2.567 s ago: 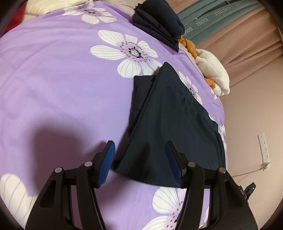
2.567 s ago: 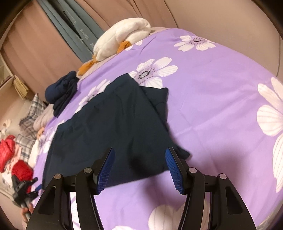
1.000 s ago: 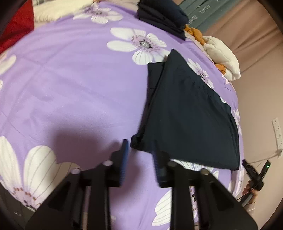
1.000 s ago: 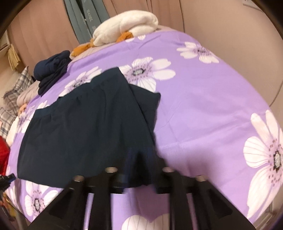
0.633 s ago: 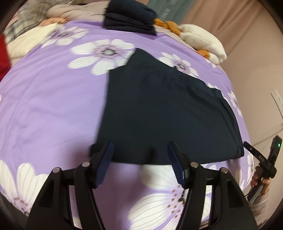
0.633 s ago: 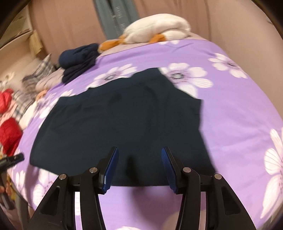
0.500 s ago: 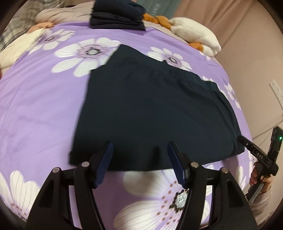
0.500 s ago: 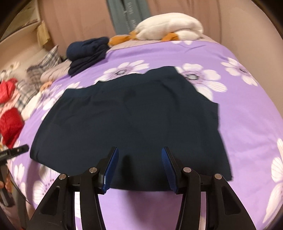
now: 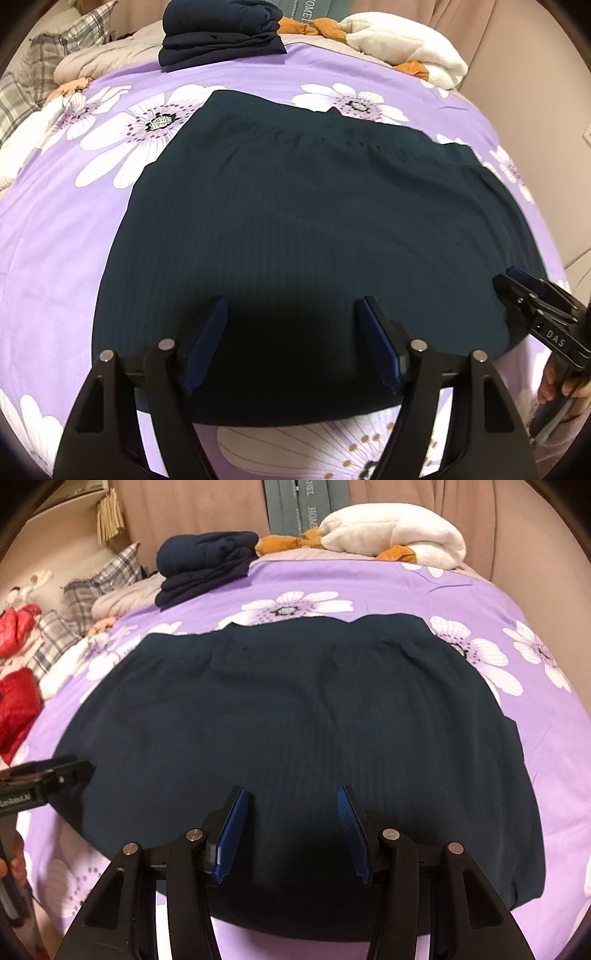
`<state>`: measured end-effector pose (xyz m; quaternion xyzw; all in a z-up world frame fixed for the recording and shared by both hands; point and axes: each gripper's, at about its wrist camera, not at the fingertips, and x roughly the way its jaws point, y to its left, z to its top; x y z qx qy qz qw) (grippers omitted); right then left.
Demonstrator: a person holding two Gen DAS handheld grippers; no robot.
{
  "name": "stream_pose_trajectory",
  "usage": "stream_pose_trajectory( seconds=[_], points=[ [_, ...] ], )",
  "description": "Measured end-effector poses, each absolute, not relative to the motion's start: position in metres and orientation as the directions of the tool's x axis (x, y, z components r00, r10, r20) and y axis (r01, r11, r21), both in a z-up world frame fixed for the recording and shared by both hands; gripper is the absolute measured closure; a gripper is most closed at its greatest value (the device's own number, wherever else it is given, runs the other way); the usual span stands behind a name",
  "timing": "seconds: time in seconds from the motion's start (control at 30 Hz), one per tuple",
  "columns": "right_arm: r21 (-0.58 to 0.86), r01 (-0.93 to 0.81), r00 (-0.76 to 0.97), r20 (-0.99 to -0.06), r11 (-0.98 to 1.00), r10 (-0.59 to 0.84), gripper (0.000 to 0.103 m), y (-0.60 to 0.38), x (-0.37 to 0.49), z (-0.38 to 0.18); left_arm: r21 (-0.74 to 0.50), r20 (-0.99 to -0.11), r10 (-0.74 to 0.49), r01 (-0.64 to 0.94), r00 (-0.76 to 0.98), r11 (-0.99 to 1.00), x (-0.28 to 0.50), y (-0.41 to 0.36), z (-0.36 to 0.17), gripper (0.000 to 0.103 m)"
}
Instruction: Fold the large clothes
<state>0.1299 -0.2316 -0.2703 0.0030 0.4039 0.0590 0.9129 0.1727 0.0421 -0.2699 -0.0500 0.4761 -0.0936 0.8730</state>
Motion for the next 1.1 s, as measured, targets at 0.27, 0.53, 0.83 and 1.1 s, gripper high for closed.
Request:
stream_pose_trajectory(
  seconds=[0.27, 0.53, 0.83, 1.1],
  points=[
    [0.029, -0.108, 0.664, -0.742, 0.994, 0.094, 0.052, -0.231, 0.127, -0.279, -0.102, -0.829, -0.155, 0.127, 0.537, 0.987, 0.173, 0.034, -0.277, 0.026],
    [0.034, -0.104, 0.669, -0.737, 0.994, 0.095, 0.052, -0.231, 0.126, -0.280, -0.083, -0.830, -0.142, 0.133, 0.539, 0.988, 0.173, 0.032, -0.279, 0.024],
    [0.035, -0.104, 0.676, -0.731, 0.994, 0.096, 0.052, -0.232, 0.125, -0.283, -0.075, -0.831, -0.138, 0.137, 0.539, 0.988, 0.168, 0.032, -0.283, 0.019],
    [0.032, -0.101, 0.688, -0.720, 0.994, 0.093, 0.052, -0.231, 0.122, -0.285, -0.076, -0.829, -0.138, 0.136, 0.541, 0.988, 0.164, 0.036, -0.288, 0.015]
  ],
)
